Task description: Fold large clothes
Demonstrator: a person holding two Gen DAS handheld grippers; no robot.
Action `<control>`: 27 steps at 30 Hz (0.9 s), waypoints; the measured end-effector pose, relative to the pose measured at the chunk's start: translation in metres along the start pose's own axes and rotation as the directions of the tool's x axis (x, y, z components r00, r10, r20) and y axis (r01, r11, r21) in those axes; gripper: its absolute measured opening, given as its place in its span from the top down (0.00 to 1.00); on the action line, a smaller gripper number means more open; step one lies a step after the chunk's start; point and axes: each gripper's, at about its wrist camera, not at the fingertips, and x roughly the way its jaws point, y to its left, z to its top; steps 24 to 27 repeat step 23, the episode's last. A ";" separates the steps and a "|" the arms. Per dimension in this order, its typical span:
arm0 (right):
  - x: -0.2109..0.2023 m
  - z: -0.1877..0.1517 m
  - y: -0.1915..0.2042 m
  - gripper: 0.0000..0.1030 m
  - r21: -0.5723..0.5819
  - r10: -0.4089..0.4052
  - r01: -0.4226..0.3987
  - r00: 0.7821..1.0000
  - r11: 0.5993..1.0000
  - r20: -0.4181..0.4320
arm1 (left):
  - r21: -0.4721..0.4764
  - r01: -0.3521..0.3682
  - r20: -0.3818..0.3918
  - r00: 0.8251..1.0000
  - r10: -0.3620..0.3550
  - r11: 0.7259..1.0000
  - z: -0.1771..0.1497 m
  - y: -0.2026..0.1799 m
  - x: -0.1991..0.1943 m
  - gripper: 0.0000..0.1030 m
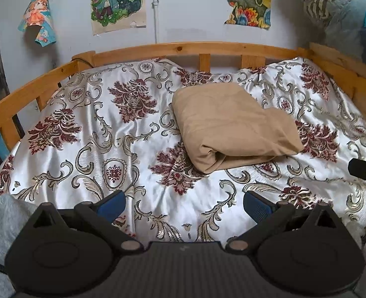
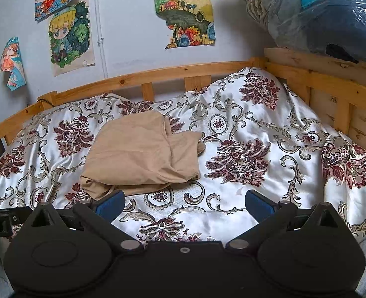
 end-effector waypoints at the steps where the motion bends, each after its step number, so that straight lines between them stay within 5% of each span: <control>1: 0.000 0.000 0.001 0.01 -0.003 -0.001 0.001 1.000 1.000 -0.004 | 0.001 -0.001 -0.001 1.000 0.001 1.000 0.000 -0.001 0.000 0.01; 27: 0.003 0.002 0.002 0.01 -0.010 -0.015 0.014 0.999 1.000 -0.038 | 0.015 0.007 -0.022 1.000 -0.007 1.000 0.000 -0.001 0.003 0.01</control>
